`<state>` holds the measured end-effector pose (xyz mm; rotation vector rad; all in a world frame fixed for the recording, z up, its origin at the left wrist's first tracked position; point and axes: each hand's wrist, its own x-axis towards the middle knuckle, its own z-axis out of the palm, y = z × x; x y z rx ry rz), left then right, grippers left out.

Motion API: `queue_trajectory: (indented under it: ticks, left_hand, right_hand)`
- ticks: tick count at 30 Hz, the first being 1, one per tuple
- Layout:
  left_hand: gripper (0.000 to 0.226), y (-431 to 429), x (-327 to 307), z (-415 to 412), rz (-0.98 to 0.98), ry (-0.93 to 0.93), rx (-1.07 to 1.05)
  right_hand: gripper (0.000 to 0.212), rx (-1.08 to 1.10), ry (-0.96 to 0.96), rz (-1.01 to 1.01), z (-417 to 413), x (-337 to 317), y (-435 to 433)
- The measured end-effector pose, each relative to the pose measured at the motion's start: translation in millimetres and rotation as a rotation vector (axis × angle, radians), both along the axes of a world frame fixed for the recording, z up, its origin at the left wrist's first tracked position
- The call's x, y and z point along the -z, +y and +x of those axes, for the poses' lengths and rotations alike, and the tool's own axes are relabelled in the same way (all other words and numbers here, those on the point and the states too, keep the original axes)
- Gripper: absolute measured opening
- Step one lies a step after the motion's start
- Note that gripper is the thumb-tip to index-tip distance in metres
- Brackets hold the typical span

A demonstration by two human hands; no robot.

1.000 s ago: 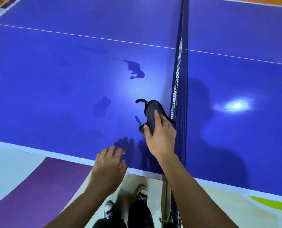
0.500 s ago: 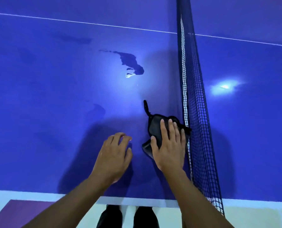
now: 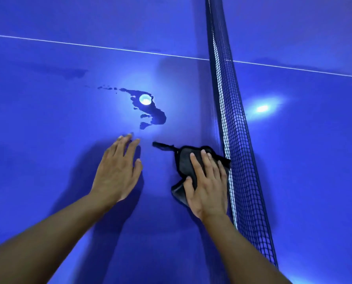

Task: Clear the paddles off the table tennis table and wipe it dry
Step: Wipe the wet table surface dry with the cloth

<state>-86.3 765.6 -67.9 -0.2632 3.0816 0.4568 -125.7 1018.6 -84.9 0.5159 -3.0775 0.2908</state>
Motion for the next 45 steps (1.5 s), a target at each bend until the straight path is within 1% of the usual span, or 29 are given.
queue_trajectory:
  ticks: [5,9,14,18,22,28,32,39,45]
  left_hand:
    - [0.063,8,20,-48,-0.005,0.005,-0.190]
    - [0.064,14,23,-49,-0.041,0.002,-0.215]
    - [0.065,15,20,-52,-0.050,-0.032,-0.266]
    - [0.066,14,21,-54,-0.063,-0.021,-0.262]
    - [0.066,16,22,-54,-0.069,-0.033,-0.276]
    - [0.066,17,22,-51,-0.067,-0.026,-0.276]
    - [0.066,18,23,-49,-0.062,-0.023,-0.274]
    - [0.064,16,26,-45,-0.041,0.017,-0.249]
    - [0.059,14,31,-43,0.012,0.117,-0.192]
  right_hand:
    - [0.062,-0.006,0.043,-0.038,-104,5,-27]
    - [0.062,-0.007,0.081,-0.051,-197,9,-53]
    - [0.062,0.019,0.063,-0.020,-305,7,-91]
    - [0.062,0.075,0.072,-0.031,-356,6,-114]
    - [0.057,0.059,0.134,-0.043,-376,5,-123]
    - [0.060,-0.007,0.070,-0.005,-372,3,-114]
    - [0.061,-0.024,0.036,0.025,-337,4,-106]
    - [0.061,0.027,0.094,0.011,-214,8,-73]
    - [0.061,0.097,0.057,0.035,-91,4,-47]
